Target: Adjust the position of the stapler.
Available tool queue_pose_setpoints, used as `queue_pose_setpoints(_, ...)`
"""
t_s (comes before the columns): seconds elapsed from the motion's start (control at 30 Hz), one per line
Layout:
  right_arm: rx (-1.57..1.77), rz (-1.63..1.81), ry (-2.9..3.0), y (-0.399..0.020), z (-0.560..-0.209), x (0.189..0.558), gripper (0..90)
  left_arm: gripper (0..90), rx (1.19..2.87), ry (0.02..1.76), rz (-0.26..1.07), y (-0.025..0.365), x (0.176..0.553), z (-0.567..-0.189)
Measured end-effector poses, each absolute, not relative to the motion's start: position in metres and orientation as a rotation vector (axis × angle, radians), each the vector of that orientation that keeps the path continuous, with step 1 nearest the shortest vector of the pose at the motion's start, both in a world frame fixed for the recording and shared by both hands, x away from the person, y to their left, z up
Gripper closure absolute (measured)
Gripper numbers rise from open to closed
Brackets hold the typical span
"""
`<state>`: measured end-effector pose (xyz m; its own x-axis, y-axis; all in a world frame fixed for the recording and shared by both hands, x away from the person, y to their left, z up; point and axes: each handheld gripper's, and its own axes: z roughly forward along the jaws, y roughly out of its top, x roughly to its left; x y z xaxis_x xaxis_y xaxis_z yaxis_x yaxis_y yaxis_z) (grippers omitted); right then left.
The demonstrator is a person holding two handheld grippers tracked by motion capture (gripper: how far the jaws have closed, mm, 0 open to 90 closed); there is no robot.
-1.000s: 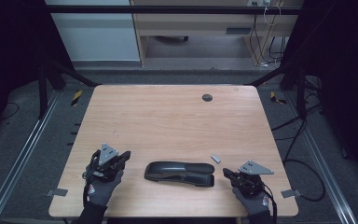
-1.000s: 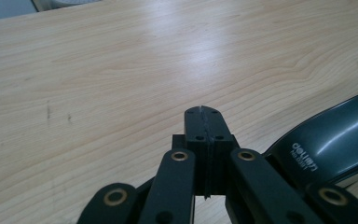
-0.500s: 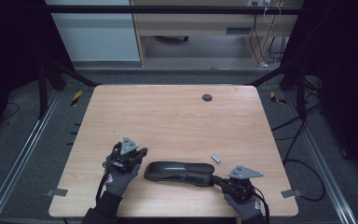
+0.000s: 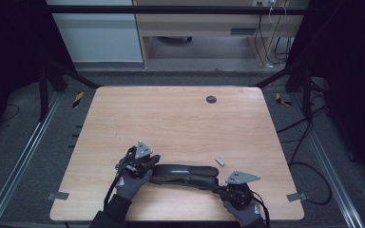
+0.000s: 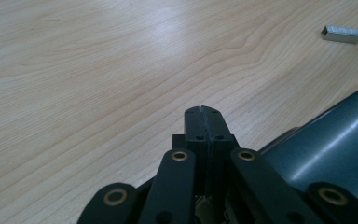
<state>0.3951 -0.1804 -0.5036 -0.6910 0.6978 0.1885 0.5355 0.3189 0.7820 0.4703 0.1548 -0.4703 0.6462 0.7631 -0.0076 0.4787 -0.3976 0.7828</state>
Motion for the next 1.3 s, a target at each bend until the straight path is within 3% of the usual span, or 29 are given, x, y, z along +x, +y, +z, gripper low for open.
queue_pose_setpoints(0.63, 1.143, 1.292, 2.392, -0.18, -0.507, 0.398, 90.0, 89.6, 2.071, 0.92, 0.484, 0.156, 0.456, -0.468)
queue_pose_setpoints(0.83, 1.132, 1.342, 2.335, -0.186, -0.501, 0.396, 88.5, 80.8, 2.04, 0.925, 0.553, 0.162, 0.451, -0.458)
queue_pose_setpoints(1.3, 1.23, 1.329, 2.186, -0.205, -0.499, 0.401, 70.8, 48.5, 2.006, 0.804, 0.672, 0.154, 0.418, -0.43)
